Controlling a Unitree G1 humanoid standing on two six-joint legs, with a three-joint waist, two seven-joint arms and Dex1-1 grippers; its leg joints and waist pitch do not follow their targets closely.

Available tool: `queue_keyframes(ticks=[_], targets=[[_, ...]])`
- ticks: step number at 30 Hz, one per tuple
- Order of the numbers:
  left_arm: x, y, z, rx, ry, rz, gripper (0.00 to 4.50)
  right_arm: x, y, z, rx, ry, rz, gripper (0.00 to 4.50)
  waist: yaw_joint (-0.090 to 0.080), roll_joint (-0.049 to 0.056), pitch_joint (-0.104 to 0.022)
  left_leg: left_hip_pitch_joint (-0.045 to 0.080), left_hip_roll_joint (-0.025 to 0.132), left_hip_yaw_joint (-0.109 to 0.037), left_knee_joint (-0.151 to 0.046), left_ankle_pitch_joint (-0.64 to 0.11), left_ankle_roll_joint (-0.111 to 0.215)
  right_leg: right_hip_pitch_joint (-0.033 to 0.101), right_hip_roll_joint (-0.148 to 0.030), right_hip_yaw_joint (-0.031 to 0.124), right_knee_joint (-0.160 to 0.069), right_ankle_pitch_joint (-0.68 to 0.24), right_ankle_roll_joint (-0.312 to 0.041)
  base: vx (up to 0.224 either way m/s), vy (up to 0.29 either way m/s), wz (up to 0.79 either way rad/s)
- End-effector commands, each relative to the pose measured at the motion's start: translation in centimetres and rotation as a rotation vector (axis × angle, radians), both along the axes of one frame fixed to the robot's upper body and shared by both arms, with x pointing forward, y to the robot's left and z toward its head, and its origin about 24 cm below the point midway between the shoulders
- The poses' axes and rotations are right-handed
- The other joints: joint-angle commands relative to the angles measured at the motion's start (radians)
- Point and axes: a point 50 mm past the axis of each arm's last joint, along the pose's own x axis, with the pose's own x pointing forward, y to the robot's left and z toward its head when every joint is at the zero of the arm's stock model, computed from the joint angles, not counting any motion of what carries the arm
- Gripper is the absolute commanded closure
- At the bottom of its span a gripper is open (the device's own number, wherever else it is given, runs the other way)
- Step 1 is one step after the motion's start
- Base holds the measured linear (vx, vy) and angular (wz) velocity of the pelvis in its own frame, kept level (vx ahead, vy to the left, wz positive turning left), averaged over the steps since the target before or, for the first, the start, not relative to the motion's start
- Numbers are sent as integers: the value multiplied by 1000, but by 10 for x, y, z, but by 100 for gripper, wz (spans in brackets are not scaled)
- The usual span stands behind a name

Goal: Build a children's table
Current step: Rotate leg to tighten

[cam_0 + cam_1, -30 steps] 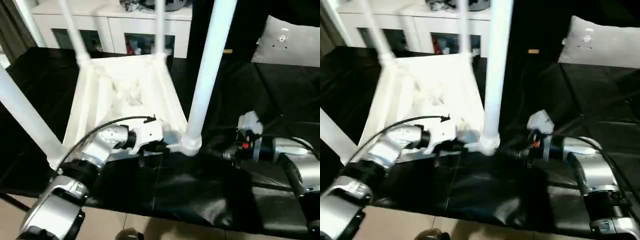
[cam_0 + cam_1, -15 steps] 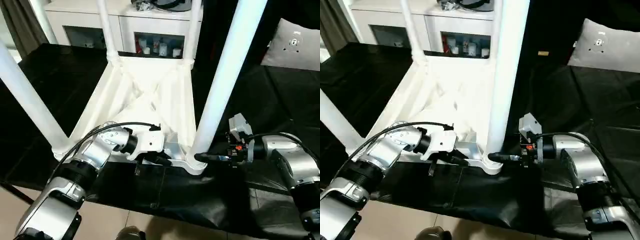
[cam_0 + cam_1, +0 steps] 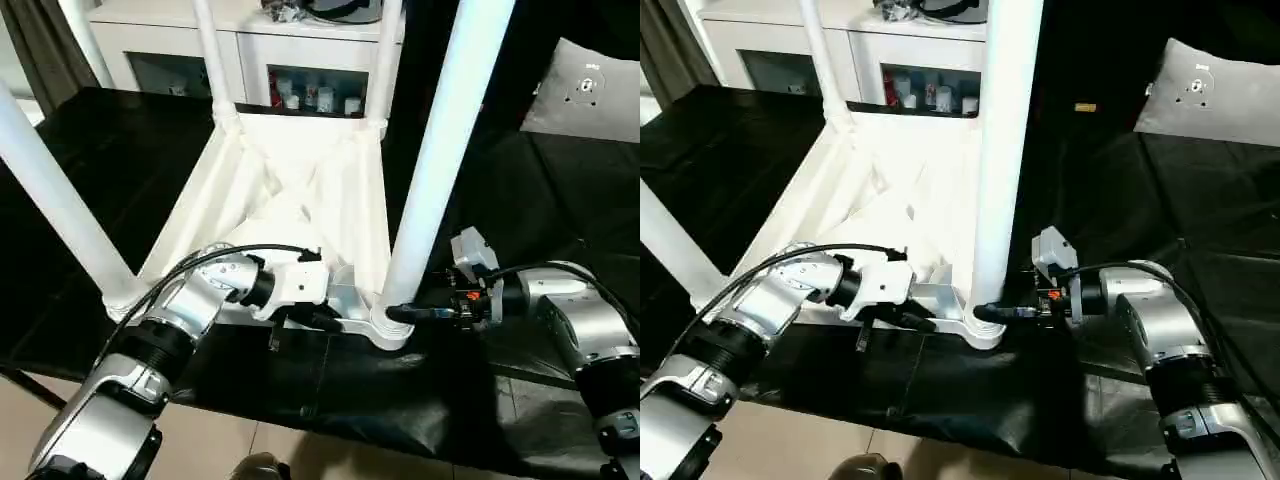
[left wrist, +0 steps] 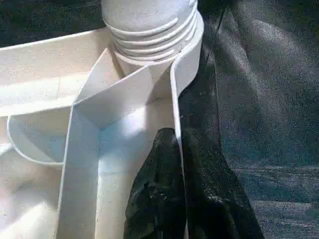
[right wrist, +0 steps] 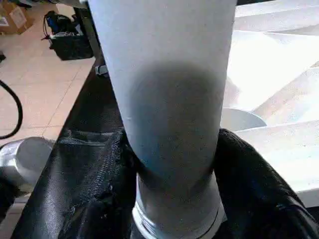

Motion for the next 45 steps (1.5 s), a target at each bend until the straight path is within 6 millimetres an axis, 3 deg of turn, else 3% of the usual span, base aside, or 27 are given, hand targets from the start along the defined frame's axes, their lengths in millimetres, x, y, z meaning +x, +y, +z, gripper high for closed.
queue_keyframes(ticks=[1, 3, 4, 6, 7, 9, 11, 14, 16, 18, 21, 22, 23, 24, 25, 26, 27, 29, 33, 37, 39, 45], targets=[[-8, -3, -17, 68, 71, -10, 450, -9, 5, -6, 25, 37, 27, 258, -7, -18, -72, 21, 72, -29, -60, -121, 91, 42, -101, 51, -68, -185, -202, 0, 0, 0], [-7, -5, -17, 56, 81, 15, 450, -9, 5, -8, 24, 41, -4, 258, -6, -17, -73, 23, 73, -30, -61, -120, 88, 41, -99, 51, -67, -167, -206, 0, 0, 0], [-3, -10, -13, -1, 102, 73, 450, -5, 9, -12, 18, 53, -116, 259, -8, -16, -72, 22, 74, -30, -63, -122, 84, 42, -99, 51, -68, -162, -209, 0, 0, 0], [-2, -16, -10, -47, 116, 110, 450, -2, 13, -16, 2, 57, -193, 259, -11, -15, -69, 21, 70, -31, -65, -151, 72, 42, -101, 50, -72, -209, -204, 0, 0, 0], [0, -23, -5, -95, 127, 140, 450, 2, 20, -19, -3, 52, -263, 259, -15, -14, -64, 25, 69, -32, -70, -191, 52, 39, -103, 50, -83, -287, -188, 0, 0, 0], [2, -34, -1, -135, 132, 192, 450, 7, 31, -19, 11, 52, -359, 259, -29, -15, -56, 26, 66, -38, -78, -252, 20, 40, -107, 48, -95, -414, -158, -26, -1, -4], [8, -44, 1, -154, 117, 281, 450, 17, 42, -22, 4, 59, -506, 259, -57, -16, -50, 31, 60, -45, -86, -310, -10, 39, -107, 42, -112, -546, -110, -26, -1, -4], [20, -55, 5, -192, 97, 433, 450, 30, 51, -25, -1, 66, -698, 259, -95, -16, -50, 29, 50, -53, -87, -354, -29, 42, -107, 28, -126, -621, -67, 0, 0, 0], [27, -60, 7, -214, 75, 545, 450, 35, 57, -25, 24, 83, -783, 259, -106, -16, -54, 32, 47, -51, -83, -346, -18, 39, -107, 25, -133, -596, -67, 0, 0, 0], [32, -66, 11, -236, 49, 615, 450, 39, 64, -25, 86, 137, -858, 259, -107, -12, -58, 27, 53, -51, -88, -319, 0, 46, -109, 22, -128, -518, -85, 0, 0, 0], [35, -76, 17, -267, 15, 698, 450, 41, 72, -28, 95, 151, -900, 259, -106, -12, -66, 23, 58, -45, -87, -261, 14, 50, -107, 25, -113, -340, -137, 0, 0, 0], [34, -78, 18, -269, 4, 711, 450, 41, 73, -30, 78, 139, -915, 259, -105, -6, -66, 22, 58, -42, -86, -241, 22, 48, -106, 26, -107, -292, -156, 0, 0, 0], [34, -80, 19, -267, -4, 723, 450, 41, 74, -31, 66, 134, -935, 224, -105, -10, -66, 20, 58, -40, -85, -238, 27, 49, -105, 26, -107, -281, -162, 0, 0, 0], [34, -80, 19, -266, -5, 723, 450, 41, 74, -31, 67, 135, -937, 224, -104, -11, -68, 22, 57, -38, -83, -233, 29, 49, -105, 26, -106, -273, -166, 0, 0, 0], [33, -83, 18, -250, -29, 719, 450, 41, 78, -31, 92, 151, -972, 189, -100, -4, -68, 20, 54, -37, -81, -215, 35, 50, -107, 28, -104, -244, -173, 0, 0, 0], [32, -83, 17, -246, -31, 713, 450, 41, 79, -31, 105, 157, -974, 187, -99, -9, -68, 18, 53, -35, -80, -199, 45, 52, -107, 28, -103, -224, -174, 0, 0, 0], [31, -82, 16, -242, -27, 705, 450, 40, 80, -30, 109, 148, -971, 178, -97, -2, -69, 19, 53, -36, -80, -193, 49, 52, -107, 27, -102, -216, -176, 0, 0, 0], [31, -78, 14, -236, -30, 695, 450, 40, 77, -28, 125, 120, -968, 156, -95, 0, -70, 18, 55, -36, -80, -173, 57, 54, -105, 26, -97, -176, -183, 0, 0, 0], [32, -65, 10, -219, -44, 704, 450, 32, 68, -21, 135, 22, -843, 125, -92, 1, -67, 19, 59, -35, -81, -195, 62, 54, -104, 25, -100, -177, -186, 0, 0, 0], [32, -56, 7, -204, -54, 695, 450, 30, 53, -20, 121, -2, -830, 102, -95, 0, -63, 16, 57, -35, -82, -196, 71, 55, -105, 26, -101, -192, -188, 0, 0, 0], [29, -45, 3, -182, -64, 624, 450, 26, 34, -17, 97, -42, -778, 81, -94, -2, -61, 15, 55, -35, -82, -204, 76, 56, -106, 24, -107, -229, -179, 0, 0, 0], [20, -28, -6, -119, -61, 487, 450, 16, 12, -9, 15, -132, -573, 38, -91, 1, -58, 16, 59, -34, -79, -209, 87, 51, -105, 25, -110, -280, -162, 0, 0, 0]])
